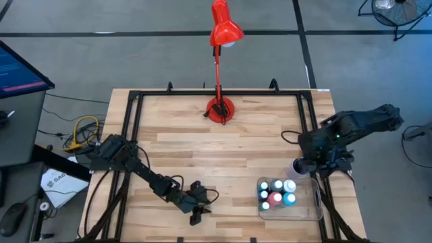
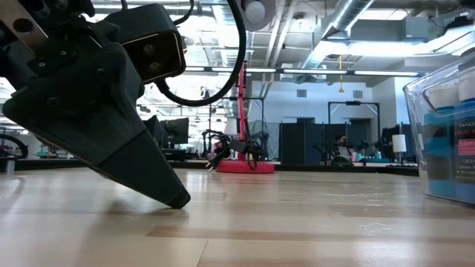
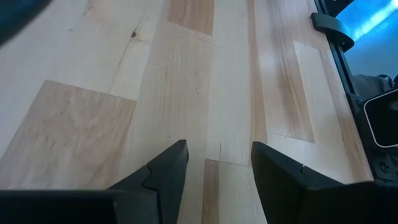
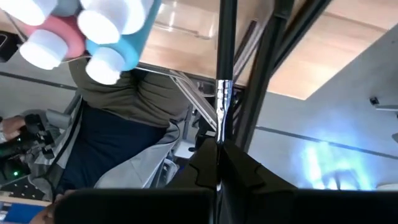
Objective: Pick & Place Paint Supplies
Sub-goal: Put the black silver paint brush into the purple cup
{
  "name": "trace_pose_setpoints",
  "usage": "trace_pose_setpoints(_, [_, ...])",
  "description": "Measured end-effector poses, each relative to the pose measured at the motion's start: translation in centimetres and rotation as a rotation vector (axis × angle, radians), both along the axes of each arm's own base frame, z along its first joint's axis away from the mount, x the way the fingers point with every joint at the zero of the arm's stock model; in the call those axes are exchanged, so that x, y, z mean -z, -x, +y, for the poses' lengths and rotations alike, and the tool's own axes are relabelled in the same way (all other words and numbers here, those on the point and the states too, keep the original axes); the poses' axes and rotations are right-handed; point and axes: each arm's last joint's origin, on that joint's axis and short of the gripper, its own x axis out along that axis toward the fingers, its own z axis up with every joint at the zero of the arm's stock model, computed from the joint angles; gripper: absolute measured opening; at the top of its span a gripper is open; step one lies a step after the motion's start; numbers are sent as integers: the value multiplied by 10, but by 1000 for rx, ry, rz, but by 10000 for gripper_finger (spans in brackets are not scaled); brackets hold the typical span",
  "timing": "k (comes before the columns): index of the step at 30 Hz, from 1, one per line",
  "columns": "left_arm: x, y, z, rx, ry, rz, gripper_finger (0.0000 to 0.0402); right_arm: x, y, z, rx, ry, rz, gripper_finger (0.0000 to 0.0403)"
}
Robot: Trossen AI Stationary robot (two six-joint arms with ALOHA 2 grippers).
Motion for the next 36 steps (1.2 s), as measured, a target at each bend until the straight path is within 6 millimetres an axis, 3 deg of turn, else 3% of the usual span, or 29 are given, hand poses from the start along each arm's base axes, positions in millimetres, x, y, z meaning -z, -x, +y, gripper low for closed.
trace_pose_setpoints(8, [0, 0, 0, -2, -9, -4, 163, 8, -23, -6, -35, -40, -19, 0])
trace_pose_setpoints(22, [0, 2, -3, 11, -28, -12, 163, 66, -13, -19, -66, -133, 93, 0])
trace_pose_setpoints(36, [0, 2, -3, -2, -36, -17, 163, 82, -20, -43, -29, -73, 31, 13])
